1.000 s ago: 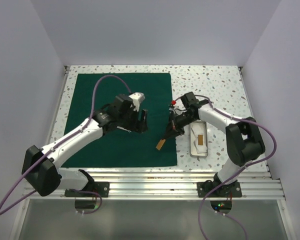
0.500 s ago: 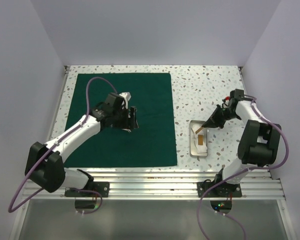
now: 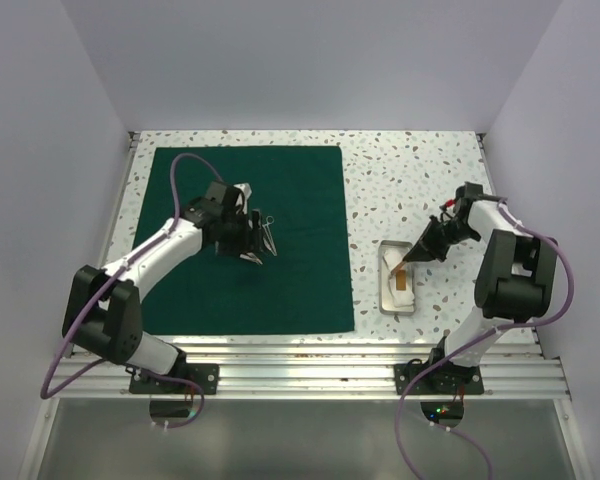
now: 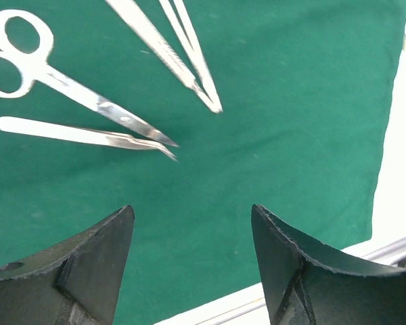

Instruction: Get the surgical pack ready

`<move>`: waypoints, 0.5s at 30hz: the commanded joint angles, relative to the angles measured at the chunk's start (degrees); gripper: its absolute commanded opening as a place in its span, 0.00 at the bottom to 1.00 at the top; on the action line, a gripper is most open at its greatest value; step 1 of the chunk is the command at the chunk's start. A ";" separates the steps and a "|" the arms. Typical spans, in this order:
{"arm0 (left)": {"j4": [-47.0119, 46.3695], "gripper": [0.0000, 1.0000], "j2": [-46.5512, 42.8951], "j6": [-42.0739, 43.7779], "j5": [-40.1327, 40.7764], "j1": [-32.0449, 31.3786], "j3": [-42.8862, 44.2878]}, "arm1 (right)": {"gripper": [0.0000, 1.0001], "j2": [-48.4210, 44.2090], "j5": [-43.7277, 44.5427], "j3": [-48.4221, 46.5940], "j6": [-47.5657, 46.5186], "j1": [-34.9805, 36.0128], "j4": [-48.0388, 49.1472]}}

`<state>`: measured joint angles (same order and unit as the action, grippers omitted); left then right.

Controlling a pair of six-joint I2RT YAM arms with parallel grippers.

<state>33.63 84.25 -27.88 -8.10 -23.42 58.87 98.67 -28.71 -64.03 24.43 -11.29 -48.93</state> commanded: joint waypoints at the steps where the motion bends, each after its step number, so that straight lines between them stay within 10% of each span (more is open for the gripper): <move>1: 1.79 0.74 1.35 -0.24 0.89 2.93 3.00 | 0.05 0.91 -1.79 1.19 -1.48 -0.05 0.59; 8: 8.10 0.71 7.68 -5.77 6.68 4.70 8.00 | 0.47 -0.41 6.99 -4.59 -3.77 3.20 -4.94; 15: 12.60 0.65 15.06 -17.02 12.40 6.45 14.07 | 0.50 -2.96 15.52 -12.52 -3.16 10.85 -9.08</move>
<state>42.59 97.10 -37.52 0.75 -18.59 69.08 99.29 -18.31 -72.49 21.65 -2.42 -54.59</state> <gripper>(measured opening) 0.652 0.503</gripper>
